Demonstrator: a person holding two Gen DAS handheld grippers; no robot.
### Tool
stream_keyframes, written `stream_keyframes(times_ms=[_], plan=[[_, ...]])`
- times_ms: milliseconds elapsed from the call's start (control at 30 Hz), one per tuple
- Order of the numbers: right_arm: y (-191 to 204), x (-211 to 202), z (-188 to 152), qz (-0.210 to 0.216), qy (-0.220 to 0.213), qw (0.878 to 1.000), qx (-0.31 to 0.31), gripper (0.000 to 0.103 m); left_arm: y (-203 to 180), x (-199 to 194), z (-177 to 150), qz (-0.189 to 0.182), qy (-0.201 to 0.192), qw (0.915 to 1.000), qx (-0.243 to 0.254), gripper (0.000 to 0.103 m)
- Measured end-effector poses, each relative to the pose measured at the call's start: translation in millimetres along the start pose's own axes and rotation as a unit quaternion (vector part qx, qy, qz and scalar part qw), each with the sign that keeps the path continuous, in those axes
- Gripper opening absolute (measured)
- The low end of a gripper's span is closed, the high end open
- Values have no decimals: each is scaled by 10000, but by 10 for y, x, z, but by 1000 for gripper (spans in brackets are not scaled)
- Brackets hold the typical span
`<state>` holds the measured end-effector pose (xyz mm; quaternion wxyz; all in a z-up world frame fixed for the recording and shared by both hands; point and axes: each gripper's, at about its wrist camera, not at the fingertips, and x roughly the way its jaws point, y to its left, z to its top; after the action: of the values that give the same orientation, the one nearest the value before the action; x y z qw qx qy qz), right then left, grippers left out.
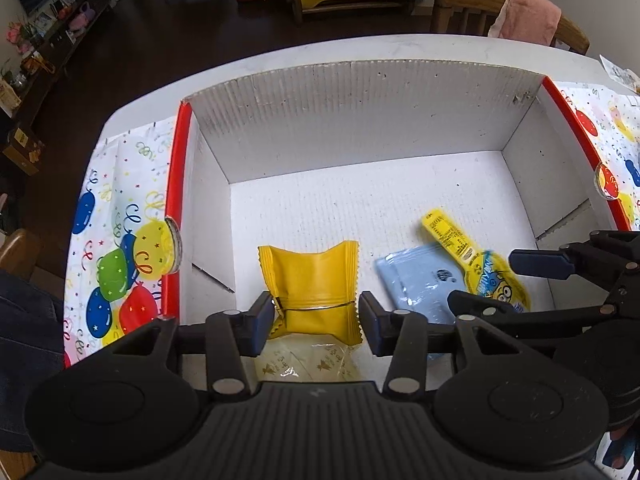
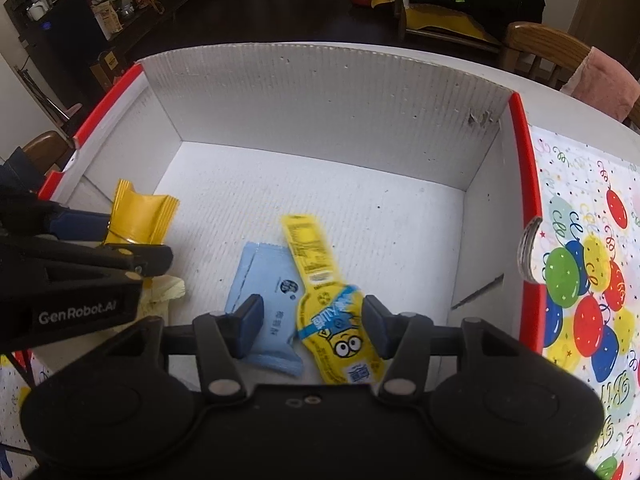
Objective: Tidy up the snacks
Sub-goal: 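Open both tools and move them back toward the snack pile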
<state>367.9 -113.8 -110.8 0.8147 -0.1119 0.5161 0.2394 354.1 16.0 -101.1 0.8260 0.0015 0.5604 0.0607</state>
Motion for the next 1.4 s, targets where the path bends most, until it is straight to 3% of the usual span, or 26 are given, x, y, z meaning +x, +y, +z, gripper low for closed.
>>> stream_keyframes(times_ms=[267,800,1400], plan=[[-36,-266,-66,58,-280,9996,72,61,62,-171,-62,-88,-173,9997,-161,50],[36,-1083,-247,348,-1020,9941,130,69,176,-934,-387,-412,-988,9933,-435,57],[310,-1795,-857,569,-1635,9849,12,84,290,-1662,-1059,-729,-1797,9798,-481,70]])
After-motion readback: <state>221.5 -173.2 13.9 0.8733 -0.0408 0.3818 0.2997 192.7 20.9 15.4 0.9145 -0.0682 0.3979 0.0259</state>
